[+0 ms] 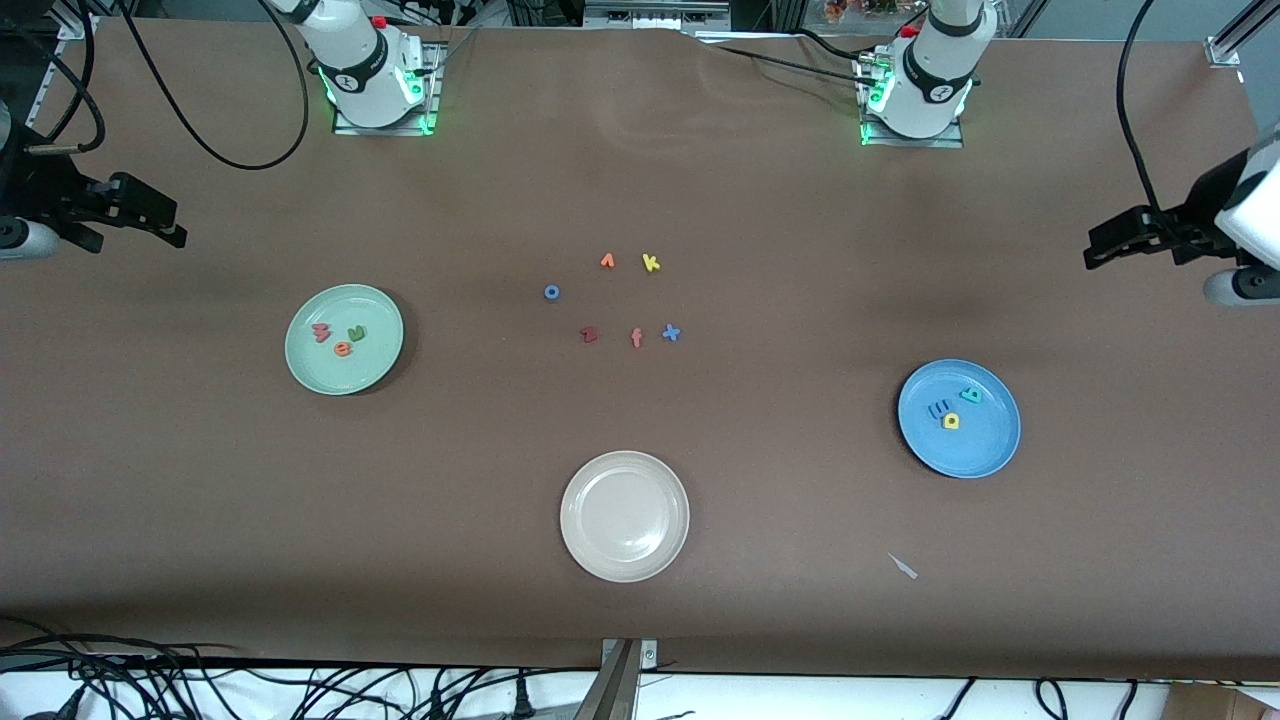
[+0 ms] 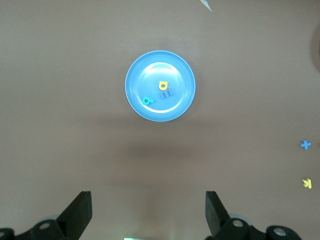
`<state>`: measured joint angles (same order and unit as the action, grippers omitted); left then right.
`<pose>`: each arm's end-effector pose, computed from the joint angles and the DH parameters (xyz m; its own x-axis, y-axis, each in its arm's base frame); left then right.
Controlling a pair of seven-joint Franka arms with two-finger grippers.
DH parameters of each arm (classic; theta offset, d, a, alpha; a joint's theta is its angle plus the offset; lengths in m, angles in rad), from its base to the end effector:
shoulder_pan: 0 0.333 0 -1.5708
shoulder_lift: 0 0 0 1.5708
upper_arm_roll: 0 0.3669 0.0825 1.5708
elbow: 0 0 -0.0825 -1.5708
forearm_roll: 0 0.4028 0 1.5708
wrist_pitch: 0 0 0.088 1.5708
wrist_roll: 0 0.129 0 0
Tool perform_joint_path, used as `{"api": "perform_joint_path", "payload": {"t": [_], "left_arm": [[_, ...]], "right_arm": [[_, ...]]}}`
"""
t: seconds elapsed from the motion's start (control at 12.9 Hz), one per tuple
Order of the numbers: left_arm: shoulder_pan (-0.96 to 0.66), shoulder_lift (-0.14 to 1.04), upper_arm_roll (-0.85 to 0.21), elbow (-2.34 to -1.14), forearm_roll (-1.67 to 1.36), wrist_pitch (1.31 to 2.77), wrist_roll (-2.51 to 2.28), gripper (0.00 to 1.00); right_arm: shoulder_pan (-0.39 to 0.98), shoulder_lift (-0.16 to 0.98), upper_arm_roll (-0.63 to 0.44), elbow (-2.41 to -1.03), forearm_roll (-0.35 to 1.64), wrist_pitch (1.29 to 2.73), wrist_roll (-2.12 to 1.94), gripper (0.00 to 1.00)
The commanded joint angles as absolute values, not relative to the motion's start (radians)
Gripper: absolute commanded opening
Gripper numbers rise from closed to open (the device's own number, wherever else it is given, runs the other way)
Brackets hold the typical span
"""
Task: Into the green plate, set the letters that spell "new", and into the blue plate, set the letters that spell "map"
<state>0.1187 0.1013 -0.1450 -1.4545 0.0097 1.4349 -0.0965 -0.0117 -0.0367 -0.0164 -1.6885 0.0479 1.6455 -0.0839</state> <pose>0.5921 -0.0093 0.6401 0.9903 0.0706 -0.1195 0.0703 -0.9975 -0.0066 0.5643 -0.0102 0.6229 0.9986 0.0521 -0.0023 0.0519 -0.9975 -0.0487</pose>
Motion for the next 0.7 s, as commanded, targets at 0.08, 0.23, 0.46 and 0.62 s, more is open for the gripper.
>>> {"api": "perform_joint_path", "payload": {"t": [0.08, 0.23, 0.46, 0.62], "left_arm": [[0.109, 0.041, -0.121, -1.531, -0.008, 1.486, -0.083, 1.00], [0.120, 0.037, -0.121, -1.560, -0.005, 1.520, -0.083, 1.00], [0.121, 0.041, -0.130, -1.572, -0.002, 1.528, -0.083, 1.00], [0.126, 0.043, -0.130, -1.569, -0.003, 1.528, -0.083, 1.00]], "right_arm": [[-0.020, -0.043, -0.012, -1.681, 0.057, 1.641, -0.098, 1.00], [-0.020, -0.043, -0.014, -1.681, 0.057, 1.641, -0.100, 1.00], [-0.020, -0.043, -0.014, -1.681, 0.057, 1.641, -0.098, 1.00], [-0.021, -0.043, -0.014, -1.681, 0.055, 1.641, -0.097, 1.00]]}}
